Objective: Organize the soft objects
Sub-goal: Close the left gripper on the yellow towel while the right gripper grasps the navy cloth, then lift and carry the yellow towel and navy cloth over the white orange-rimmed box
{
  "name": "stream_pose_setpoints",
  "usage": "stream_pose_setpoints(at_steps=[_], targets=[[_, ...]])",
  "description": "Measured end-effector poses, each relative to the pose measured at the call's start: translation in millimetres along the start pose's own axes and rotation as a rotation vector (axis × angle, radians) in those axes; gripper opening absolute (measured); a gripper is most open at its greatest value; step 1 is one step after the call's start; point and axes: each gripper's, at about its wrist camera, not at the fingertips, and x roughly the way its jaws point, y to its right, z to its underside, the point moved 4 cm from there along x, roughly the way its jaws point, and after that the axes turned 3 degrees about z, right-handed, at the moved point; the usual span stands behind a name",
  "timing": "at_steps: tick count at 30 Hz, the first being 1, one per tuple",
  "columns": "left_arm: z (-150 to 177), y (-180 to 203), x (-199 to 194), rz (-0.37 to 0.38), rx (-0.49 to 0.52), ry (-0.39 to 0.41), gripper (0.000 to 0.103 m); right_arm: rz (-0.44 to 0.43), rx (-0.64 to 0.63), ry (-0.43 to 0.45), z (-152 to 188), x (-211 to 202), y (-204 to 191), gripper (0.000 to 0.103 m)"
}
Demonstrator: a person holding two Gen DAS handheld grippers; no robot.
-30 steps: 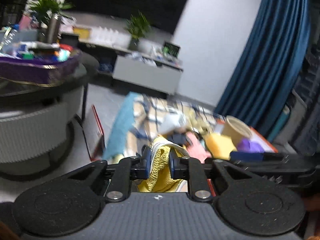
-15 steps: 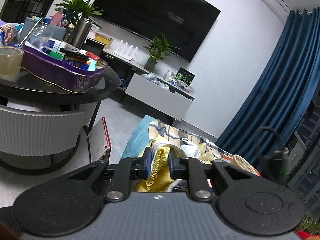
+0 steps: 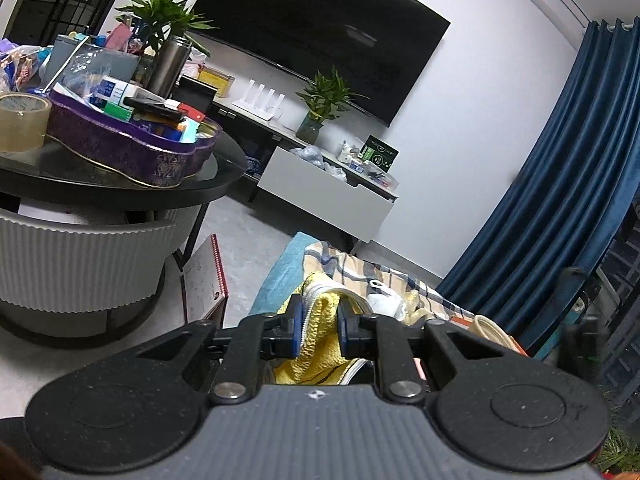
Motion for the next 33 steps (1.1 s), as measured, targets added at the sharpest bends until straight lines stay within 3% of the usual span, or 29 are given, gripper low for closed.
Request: stream_pose_setpoints(at_steps=[9, 14, 25, 33], targets=[[-7.4, 30.4, 9.1, -0.008, 0.081, -0.04, 0.019, 0.054, -0.153, 0.131, -14.3, -75.6, -0.2, 0.037], [-10.8, 48.2, 20.8, -0.063, 0.189, -0.088, 0.019, 0.092, -0.219, 0.177, -22.7, -103.8, 4.4, 0.037], [-9.1, 71.9, 33.5, -0.161, 0.297, -0.165, 0.019, 0.073, -0.217, 0.227, -30.5, -140.8, 17.1, 0.037], [-4.9, 87.9, 29.7, -0.16, 0.312, -0.161, 0.019, 0.071, -0.201, 0.253, -27.4, -160.1, 26.6, 0.037]])
